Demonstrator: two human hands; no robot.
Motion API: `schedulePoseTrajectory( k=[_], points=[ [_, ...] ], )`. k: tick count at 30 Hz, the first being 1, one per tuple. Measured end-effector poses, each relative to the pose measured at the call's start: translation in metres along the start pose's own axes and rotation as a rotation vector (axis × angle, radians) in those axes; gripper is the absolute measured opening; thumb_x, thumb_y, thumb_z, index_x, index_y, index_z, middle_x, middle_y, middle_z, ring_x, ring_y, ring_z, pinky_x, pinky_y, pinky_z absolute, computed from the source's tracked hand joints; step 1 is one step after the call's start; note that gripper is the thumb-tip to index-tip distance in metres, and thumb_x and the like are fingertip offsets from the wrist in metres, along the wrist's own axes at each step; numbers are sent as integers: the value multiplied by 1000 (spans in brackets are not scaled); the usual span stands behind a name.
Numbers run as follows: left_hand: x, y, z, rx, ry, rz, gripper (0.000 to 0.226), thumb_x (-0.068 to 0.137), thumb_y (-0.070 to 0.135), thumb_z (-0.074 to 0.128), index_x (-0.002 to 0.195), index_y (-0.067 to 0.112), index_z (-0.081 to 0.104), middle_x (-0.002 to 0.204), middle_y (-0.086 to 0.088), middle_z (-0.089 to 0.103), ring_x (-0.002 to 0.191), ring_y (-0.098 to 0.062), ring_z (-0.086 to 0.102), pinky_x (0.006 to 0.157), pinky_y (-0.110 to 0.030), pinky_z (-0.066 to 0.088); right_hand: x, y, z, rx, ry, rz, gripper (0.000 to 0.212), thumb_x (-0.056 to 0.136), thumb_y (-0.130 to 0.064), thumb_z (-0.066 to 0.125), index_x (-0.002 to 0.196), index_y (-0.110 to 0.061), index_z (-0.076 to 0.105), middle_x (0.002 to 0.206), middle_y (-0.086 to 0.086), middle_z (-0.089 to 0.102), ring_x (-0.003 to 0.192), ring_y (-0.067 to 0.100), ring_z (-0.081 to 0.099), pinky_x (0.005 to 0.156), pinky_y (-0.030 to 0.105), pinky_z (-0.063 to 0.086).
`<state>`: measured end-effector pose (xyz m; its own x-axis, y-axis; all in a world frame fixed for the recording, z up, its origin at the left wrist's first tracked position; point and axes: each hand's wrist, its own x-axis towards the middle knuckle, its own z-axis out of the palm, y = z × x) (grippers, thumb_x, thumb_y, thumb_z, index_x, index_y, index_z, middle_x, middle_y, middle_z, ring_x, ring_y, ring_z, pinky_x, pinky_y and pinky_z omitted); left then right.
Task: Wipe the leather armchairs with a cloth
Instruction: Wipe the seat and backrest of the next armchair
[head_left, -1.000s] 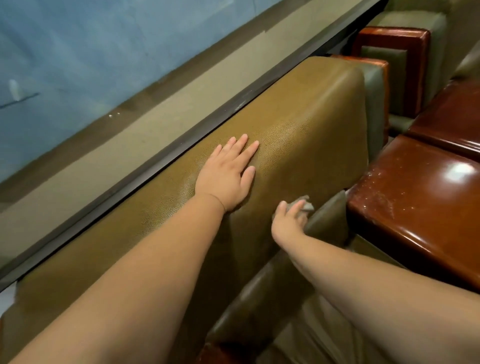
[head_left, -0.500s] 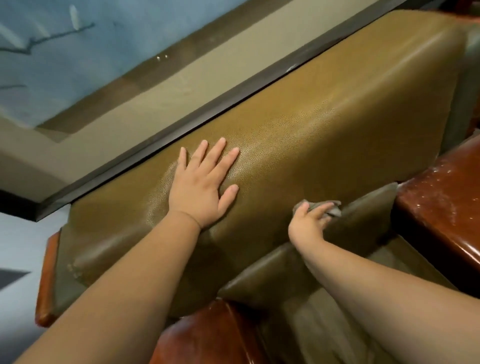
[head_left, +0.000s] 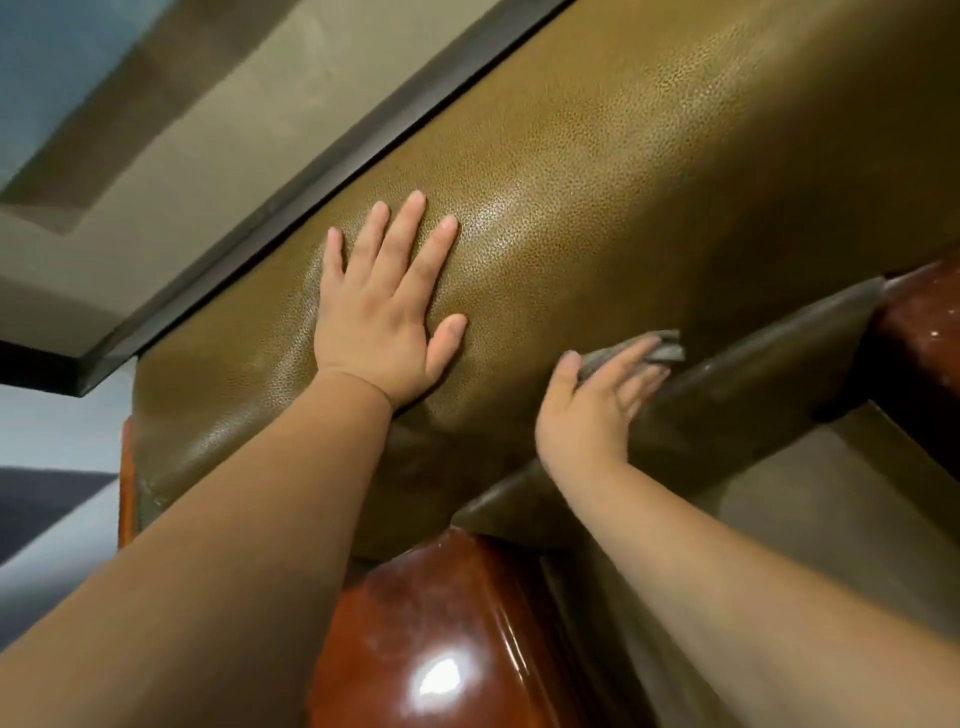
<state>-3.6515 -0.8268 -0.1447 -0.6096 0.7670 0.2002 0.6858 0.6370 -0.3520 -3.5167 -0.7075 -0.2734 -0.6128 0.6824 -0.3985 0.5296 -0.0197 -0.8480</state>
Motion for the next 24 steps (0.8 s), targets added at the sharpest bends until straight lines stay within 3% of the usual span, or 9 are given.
schedulePoseTrajectory(
  k=[4,6,8,11,14,17,19,22,24],
  points=[
    [3,2,4,8,24,14,84,93,57,50,166,25,24,173,-11,24,157,-40,27,122,-68,21,-29,-31,15,9,-3,-468,81,103,-53,23,160,-21,-25,166,25,-26,155,30,-29,125,33,-15],
    [2,3,4,7,25,14,84,93,57,49,166,25,24,173,-11,24,157,-40,27,122,-67,21,-20,0,22,-108,23,-483,76,104,-53,20,160,-26,-24,167,30,-18,157,37,-19,129,45,-5],
    [0,-1,4,14,23,10,84,93,58,48,166,26,22,173,-10,23,157,-39,26,123,-67,20,-9,35,28,-153,47,-293,78,103,-52,21,158,-28,-29,167,30,-16,158,41,-11,129,52,7],
    [-1,-2,8,12,32,11,83,94,59,44,167,27,22,174,-8,22,158,-38,25,124,-65,19,-14,27,39,6,67,-48,78,106,-47,24,159,-24,-29,168,24,-23,158,36,-18,130,47,1],
    [4,0,12,-3,33,9,80,96,60,40,167,29,21,174,-7,22,158,-36,24,125,-65,18,-31,-33,45,141,101,-301,75,106,-44,25,162,-22,-21,168,17,-28,156,26,-27,128,37,-10],
    [3,-5,11,-59,-5,7,75,99,60,32,168,32,17,175,-4,19,160,-33,19,127,-63,15,-36,-46,46,3,127,-570,71,107,-46,21,163,-26,-16,170,11,-26,154,22,-31,127,34,-12],
    [4,-4,7,-103,-26,33,72,101,59,27,168,33,18,176,-2,18,161,-31,18,127,-61,15,-21,-13,47,-57,169,-390,69,108,-45,21,162,-29,-20,171,12,-22,157,25,-24,129,39,-6],
    [7,-10,-10,-235,-124,100,67,105,56,23,168,37,13,177,1,10,163,-27,11,130,-57,12,-20,18,41,53,127,201,68,111,-45,20,162,-25,-20,173,13,-15,159,28,-18,130,45,-1],
    [-1,-36,-23,-290,-222,216,64,109,50,28,169,38,9,177,4,5,163,-22,6,132,-49,9,-39,-7,50,145,130,156,67,111,-47,18,164,-22,-15,173,13,-15,159,28,-17,130,45,0]
  ],
)
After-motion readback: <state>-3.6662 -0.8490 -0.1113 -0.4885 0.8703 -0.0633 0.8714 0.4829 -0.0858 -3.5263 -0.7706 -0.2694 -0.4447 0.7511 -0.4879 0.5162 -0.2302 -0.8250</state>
